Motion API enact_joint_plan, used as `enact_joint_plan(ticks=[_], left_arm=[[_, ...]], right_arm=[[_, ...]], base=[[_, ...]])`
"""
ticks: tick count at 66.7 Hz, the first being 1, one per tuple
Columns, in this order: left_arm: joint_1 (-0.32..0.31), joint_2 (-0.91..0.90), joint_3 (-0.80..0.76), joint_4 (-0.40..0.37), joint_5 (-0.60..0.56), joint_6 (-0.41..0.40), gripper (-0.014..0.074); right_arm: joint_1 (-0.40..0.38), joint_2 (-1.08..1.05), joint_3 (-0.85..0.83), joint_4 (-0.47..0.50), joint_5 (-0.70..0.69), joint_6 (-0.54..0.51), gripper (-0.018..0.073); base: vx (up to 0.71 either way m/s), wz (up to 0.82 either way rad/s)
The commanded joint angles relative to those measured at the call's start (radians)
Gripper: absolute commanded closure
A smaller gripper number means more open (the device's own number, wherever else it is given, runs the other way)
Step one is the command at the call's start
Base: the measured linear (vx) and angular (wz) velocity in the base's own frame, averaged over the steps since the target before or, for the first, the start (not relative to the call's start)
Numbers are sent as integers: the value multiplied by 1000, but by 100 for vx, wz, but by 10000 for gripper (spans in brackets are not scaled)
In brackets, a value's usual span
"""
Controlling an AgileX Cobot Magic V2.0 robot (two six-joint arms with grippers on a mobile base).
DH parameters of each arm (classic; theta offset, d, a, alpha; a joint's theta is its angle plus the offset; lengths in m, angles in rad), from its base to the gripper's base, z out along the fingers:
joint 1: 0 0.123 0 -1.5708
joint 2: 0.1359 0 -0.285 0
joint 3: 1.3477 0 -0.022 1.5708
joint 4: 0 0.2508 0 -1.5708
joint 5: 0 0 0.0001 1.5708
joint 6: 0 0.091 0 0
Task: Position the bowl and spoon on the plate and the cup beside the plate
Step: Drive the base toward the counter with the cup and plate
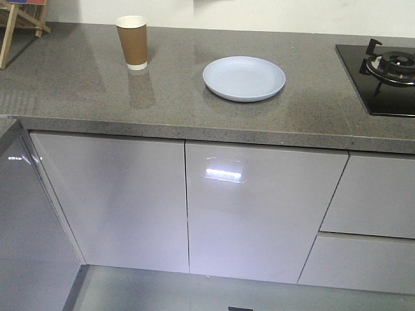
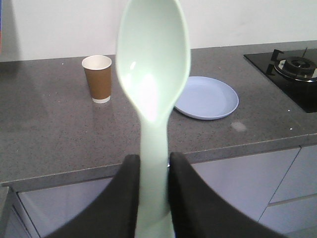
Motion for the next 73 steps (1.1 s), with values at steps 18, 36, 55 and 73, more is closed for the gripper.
enact_joint_plan(ticks=[18, 36, 55, 73], left_arm=[[-4, -8, -26, -19, -62, 0, 602], [-4, -8, -26, -19, -62, 0, 602], [-4, -8, -26, -19, -62, 0, 602], [-4, -8, -26, -19, -62, 0, 602]], right_arm=[[-1, -17, -27, 59, 4, -7, 566], [-1, -17, -27, 59, 4, -7, 566], [-1, -17, -27, 59, 4, -7, 566], [-1, -17, -27, 59, 4, -7, 566]], base=[[7, -5], [8, -1], [8, -2], [7, -4]])
